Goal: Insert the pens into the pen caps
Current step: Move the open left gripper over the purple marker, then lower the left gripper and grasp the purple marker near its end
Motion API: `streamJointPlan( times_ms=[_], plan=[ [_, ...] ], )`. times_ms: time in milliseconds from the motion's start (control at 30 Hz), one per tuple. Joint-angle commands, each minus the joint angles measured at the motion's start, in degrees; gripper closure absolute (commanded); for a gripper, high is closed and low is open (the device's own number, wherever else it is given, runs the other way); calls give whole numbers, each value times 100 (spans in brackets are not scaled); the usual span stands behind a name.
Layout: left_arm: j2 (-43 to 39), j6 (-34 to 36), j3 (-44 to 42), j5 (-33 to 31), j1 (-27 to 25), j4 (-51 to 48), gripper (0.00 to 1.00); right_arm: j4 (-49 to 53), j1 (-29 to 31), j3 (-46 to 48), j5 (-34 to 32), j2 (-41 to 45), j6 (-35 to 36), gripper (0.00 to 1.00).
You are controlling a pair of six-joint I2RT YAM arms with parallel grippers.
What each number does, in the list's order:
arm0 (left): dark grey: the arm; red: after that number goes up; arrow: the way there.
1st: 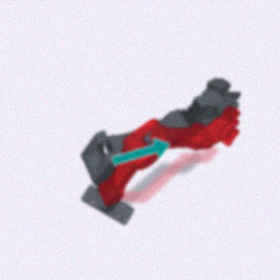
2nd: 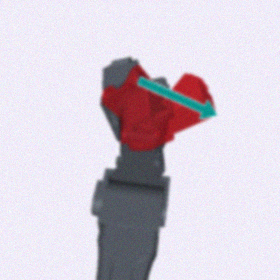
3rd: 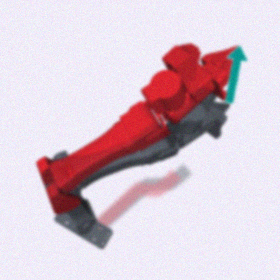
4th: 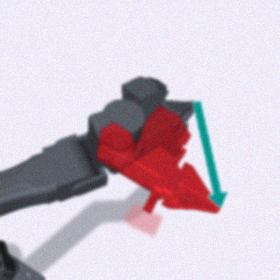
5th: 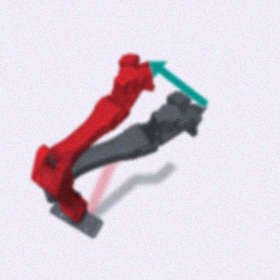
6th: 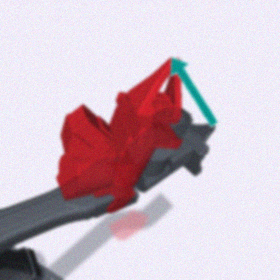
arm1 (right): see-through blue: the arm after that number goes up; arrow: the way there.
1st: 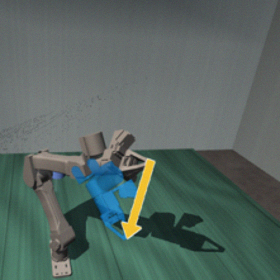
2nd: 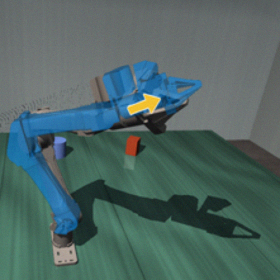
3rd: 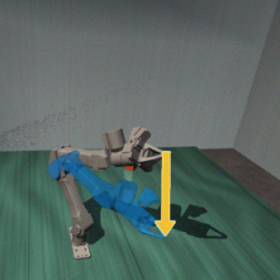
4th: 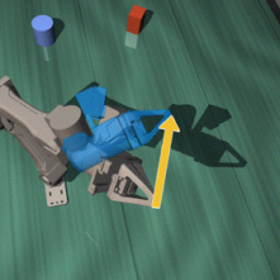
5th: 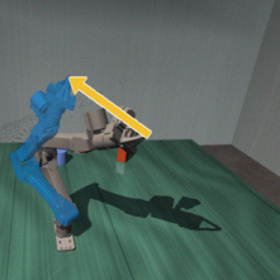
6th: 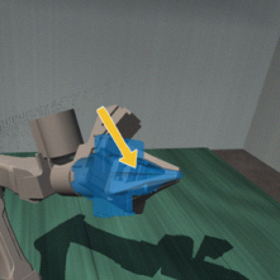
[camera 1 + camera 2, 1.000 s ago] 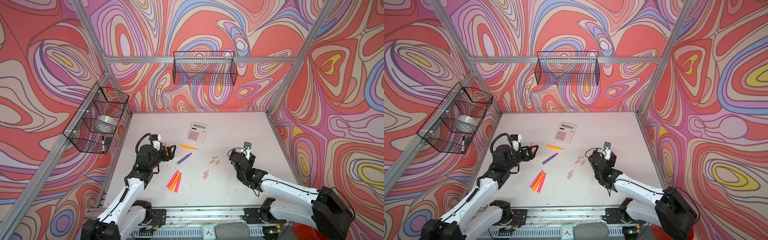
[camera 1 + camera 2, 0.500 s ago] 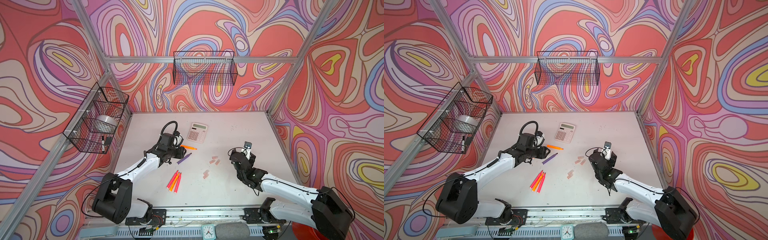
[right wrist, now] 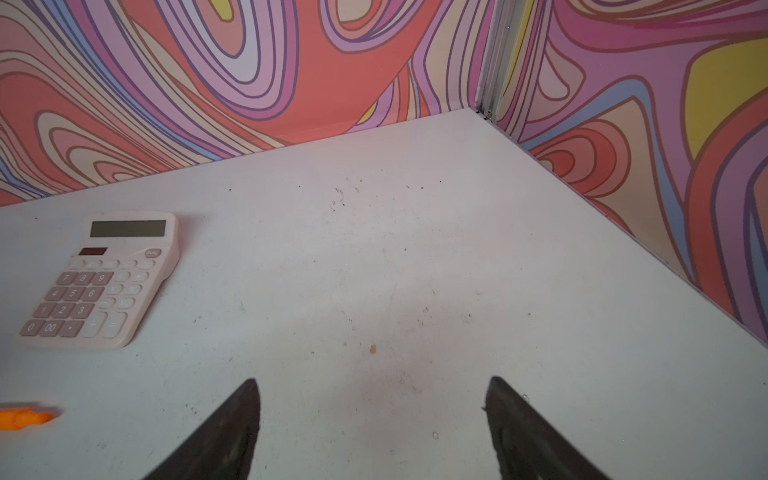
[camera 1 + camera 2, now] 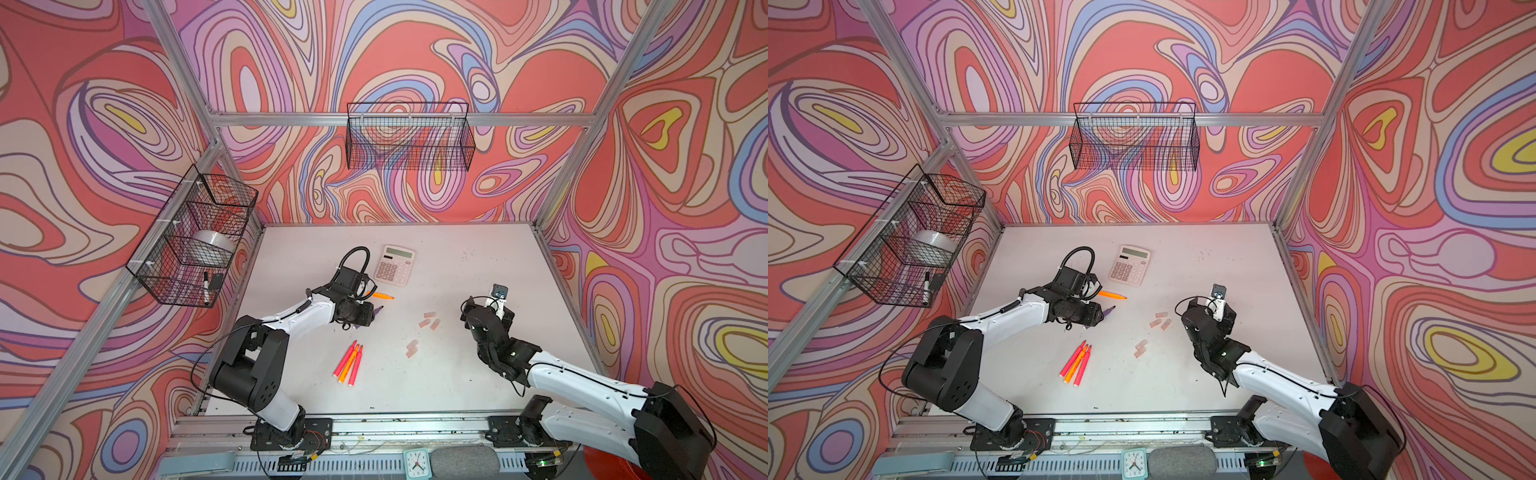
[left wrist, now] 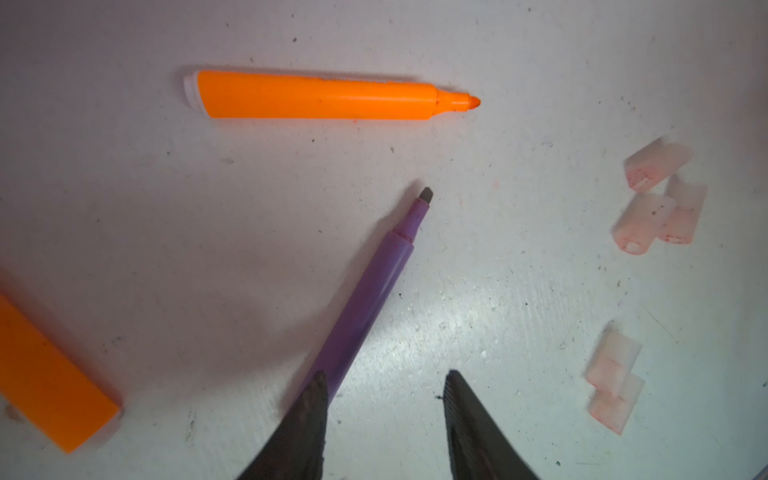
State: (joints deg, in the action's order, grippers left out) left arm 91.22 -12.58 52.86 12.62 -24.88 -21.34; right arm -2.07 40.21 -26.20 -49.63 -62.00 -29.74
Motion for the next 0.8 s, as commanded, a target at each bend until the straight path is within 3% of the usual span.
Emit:
streamJointPlan(
  times_ms=[0,367,767],
  plan=[
    [162,71,101,-373,-96,-393,51,73,-26,-168,22,-212,-48,14],
    [791,96,523,-420,-130,-733,53,123,-22,-164,95,-177,-56,16],
    [472,309,458,-294,-597,-486,53,96,-22,-140,172,-146,-31,16]
  ],
)
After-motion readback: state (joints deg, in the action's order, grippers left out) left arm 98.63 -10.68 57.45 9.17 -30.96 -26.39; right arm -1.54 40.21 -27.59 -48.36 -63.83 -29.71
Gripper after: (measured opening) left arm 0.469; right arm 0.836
